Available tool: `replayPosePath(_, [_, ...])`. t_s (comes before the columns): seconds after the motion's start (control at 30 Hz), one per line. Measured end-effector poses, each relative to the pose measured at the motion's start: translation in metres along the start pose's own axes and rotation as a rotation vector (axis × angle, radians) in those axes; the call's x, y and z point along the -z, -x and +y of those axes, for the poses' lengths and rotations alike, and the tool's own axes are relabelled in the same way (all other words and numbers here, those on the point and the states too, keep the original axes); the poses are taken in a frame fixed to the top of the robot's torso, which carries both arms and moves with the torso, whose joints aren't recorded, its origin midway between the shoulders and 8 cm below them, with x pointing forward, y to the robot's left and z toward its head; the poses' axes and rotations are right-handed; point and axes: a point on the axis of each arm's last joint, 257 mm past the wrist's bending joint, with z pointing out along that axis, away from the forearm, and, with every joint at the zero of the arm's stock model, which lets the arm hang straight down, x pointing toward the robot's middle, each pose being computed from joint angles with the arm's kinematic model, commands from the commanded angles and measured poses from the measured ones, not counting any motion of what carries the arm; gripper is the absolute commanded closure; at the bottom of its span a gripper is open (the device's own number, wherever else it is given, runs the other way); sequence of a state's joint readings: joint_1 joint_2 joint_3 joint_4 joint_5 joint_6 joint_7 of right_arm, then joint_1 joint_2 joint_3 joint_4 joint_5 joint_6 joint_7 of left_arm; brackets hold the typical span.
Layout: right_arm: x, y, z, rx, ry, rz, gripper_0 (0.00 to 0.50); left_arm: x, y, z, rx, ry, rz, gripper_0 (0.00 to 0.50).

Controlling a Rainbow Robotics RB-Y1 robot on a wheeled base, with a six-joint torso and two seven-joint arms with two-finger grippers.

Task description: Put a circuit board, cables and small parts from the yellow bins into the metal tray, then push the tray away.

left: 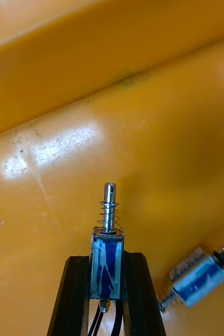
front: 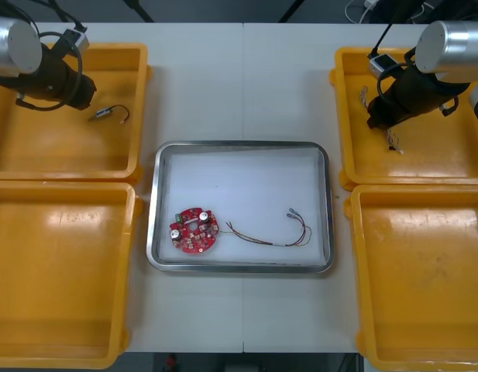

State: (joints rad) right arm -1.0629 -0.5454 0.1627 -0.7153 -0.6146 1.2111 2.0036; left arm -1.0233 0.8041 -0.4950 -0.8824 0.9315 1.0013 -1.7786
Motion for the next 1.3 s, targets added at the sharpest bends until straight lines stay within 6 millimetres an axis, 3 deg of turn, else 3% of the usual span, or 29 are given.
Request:
replayPosePath(0.3, [-0.004, 0.007, 0.004, 0.022, -0.014, -0.020, 0.000, 0.054, 0.011, -0.004, -0.024, -0.063, 0.045, 0.500])
replayPosePath(0.53, [-0.005, 0.007, 0.004, 0.028, -0.017, -0.018, 0.182, 0.099, 0.015, -0.016, -0.064, -0.084, 0.089, 0.500])
replayPosePath(0.57, [-0.005, 0.007, 0.004, 0.028, -0.017, -0.018, 0.239, 0.105, 0.015, -0.020, -0.046, -0.084, 0.099, 0.500])
replayPosePath(0.63, [-0.005, 0.007, 0.004, 0.028, -0.016, -0.018, 0.293, 0.116, 0.015, -0.026, 0.029, -0.076, 0.115, 0.500])
replayPosePath(0.7, [-0.005, 0.007, 0.005, 0.028, -0.016, -0.018, 0.475, 0.127, 0.013, -0.032, 0.146, -0.064, 0.135, 0.500])
replayPosePath(0.73, [-0.005, 0.007, 0.005, 0.028, -0.016, -0.018, 0.500, 0.132, 0.012, -0.035, 0.212, -0.058, 0.145, 0.500])
replayPosePath(0.9, [-0.005, 0.007, 0.005, 0.028, -0.017, -0.019, 0.500, 0.149, 0.008, -0.056, 0.414, -0.042, 0.182, 0.500])
replayPosePath(1.1, [-0.005, 0.007, 0.004, 0.028, -0.017, -0.019, 0.500, 0.170, 0.011, -0.087, 0.297, -0.059, 0.147, 0.500])
replayPosePath(1.3, [-0.001, 0.000, 0.007, 0.037, -0.003, 0.013, 0.500, 0.185, -0.005, -0.109, 0.254, -0.039, 0.134, 0.500])
